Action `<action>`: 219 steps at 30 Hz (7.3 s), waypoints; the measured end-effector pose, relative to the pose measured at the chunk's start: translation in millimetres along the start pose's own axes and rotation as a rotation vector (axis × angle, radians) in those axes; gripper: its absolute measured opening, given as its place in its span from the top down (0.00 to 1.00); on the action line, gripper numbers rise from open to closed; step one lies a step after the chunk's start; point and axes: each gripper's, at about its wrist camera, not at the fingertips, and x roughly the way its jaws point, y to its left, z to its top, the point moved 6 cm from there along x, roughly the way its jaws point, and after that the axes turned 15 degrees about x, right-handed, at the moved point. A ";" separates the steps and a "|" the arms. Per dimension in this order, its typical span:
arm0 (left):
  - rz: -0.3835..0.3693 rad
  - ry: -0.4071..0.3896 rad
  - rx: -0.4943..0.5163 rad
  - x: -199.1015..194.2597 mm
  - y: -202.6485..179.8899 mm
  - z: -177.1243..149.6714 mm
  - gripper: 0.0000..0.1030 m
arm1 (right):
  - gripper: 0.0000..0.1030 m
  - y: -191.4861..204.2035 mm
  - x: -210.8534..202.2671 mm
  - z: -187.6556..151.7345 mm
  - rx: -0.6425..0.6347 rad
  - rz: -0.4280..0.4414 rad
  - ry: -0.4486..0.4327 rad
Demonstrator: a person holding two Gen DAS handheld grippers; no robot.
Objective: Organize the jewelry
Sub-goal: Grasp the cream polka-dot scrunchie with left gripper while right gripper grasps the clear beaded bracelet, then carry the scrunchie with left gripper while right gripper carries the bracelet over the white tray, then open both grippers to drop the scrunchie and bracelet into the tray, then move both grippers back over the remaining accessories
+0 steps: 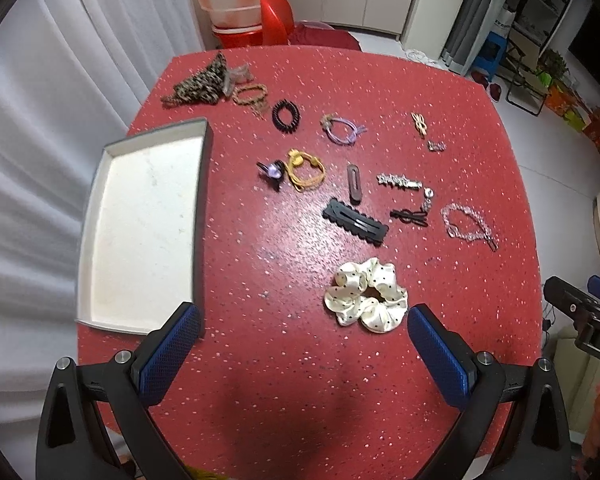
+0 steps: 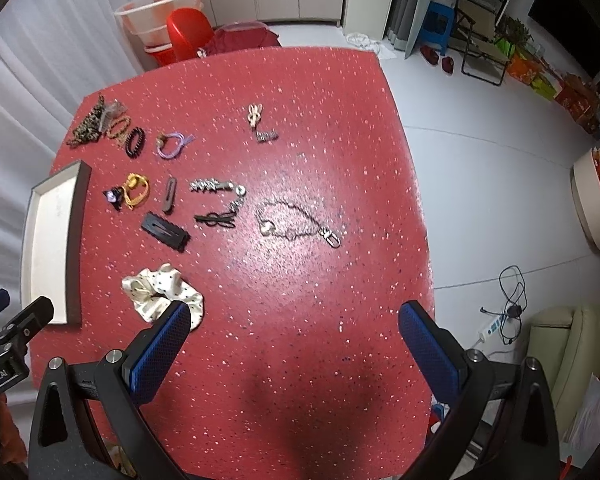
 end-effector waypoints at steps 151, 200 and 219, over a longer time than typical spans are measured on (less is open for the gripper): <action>0.144 -0.088 -0.239 165.6 297.3 16.6 0.03 | 0.69 434.0 169.4 -36.9 -0.303 0.357 0.197; -0.023 -0.011 -0.006 71.3 87.0 13.9 0.03 | 0.17 102.6 75.9 -43.8 0.100 0.177 0.166; -0.045 0.007 -0.151 129.8 57.3 80.7 0.04 | 0.16 36.3 113.6 43.5 0.082 0.139 0.125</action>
